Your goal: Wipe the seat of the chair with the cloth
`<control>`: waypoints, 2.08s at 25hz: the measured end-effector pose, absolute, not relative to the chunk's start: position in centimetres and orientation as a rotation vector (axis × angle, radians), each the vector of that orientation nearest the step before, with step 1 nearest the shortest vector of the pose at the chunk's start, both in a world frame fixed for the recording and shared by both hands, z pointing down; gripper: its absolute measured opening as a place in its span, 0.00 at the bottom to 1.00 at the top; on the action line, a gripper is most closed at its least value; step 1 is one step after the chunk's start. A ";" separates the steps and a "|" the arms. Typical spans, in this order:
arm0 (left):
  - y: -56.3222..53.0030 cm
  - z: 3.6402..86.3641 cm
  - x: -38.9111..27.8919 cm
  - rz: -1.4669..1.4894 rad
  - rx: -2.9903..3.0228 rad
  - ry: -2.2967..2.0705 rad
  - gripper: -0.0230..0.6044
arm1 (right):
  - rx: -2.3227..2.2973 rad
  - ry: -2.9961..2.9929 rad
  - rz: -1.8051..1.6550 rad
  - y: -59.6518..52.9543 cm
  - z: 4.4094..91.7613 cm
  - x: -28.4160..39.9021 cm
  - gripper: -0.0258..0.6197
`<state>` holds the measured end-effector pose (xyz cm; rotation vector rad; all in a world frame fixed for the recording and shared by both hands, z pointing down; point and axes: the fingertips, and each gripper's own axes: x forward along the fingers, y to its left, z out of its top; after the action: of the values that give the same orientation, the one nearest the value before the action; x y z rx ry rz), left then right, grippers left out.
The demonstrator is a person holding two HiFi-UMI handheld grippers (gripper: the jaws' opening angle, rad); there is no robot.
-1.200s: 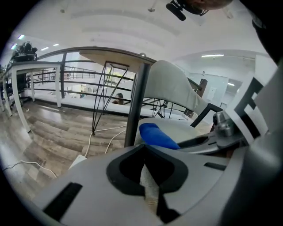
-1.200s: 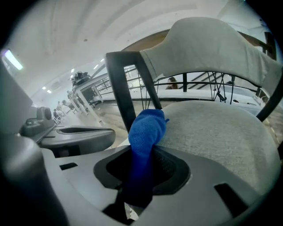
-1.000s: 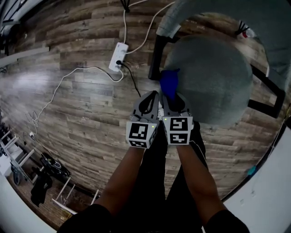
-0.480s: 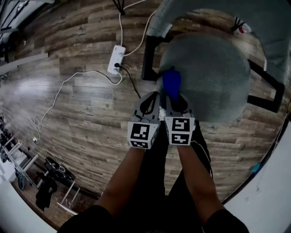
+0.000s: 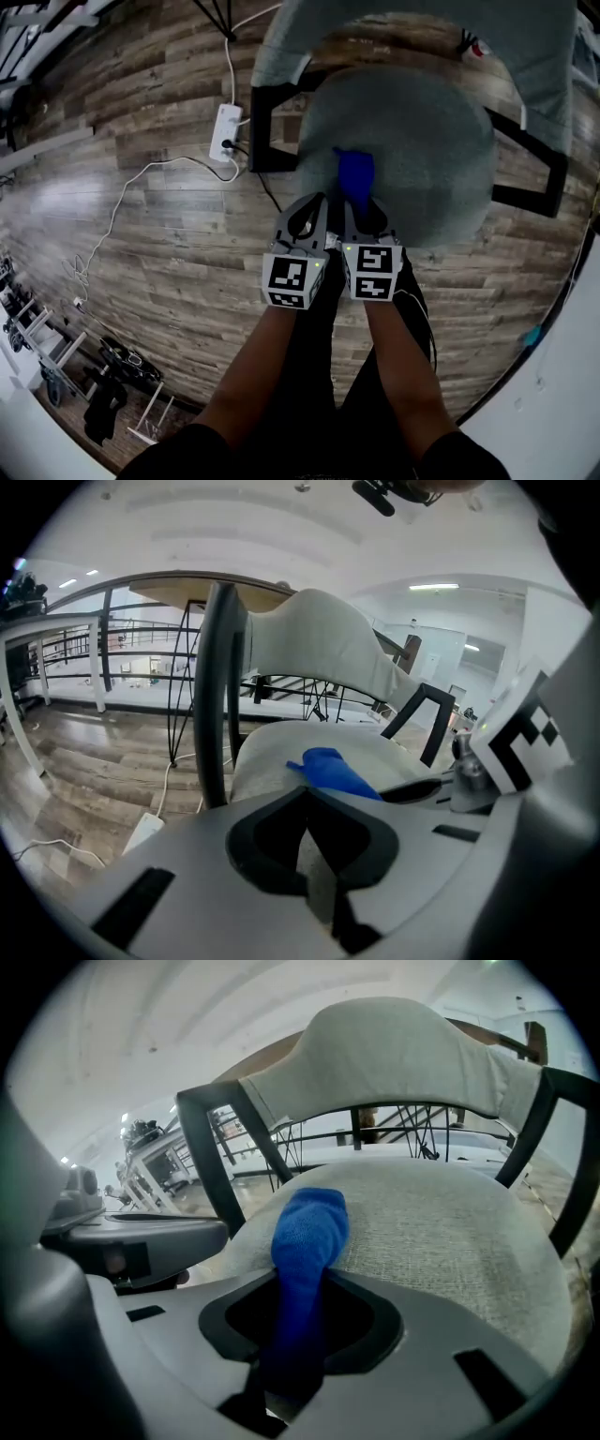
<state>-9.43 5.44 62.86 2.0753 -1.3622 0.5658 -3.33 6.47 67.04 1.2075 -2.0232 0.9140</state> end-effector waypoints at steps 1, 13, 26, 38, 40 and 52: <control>5.6 62.8 -8.8 0.570 2.078 -1.350 0.04 | 1.216 -2.013 0.924 6.6 67.0 -2.8 0.22; 6.6 63.3 -1.7 0.588 2.126 -1.247 0.04 | 1.379 -1.904 0.935 7.3 66.8 8.3 0.22; 7.7 63.8 6.6 0.638 2.192 -1.109 0.04 | 1.496 -1.833 0.982 8.0 66.9 16.8 0.22; 8.5 63.6 11.2 0.664 2.242 -1.015 0.04 | 1.561 -1.764 0.998 8.6 67.2 23.1 0.22; 8.6 63.6 11.6 0.664 2.242 -1.011 0.04 | 1.575 -1.748 0.986 8.8 67.3 24.4 0.22; 7.7 62.6 12.9 0.632 2.248 -1.041 0.04 | 1.553 -1.855 0.907 8.3 66.0 25.1 0.22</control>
<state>12.88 7.66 62.57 2.2485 -1.0408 0.6320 25.13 8.32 66.00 1.5529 -1.8553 0.9073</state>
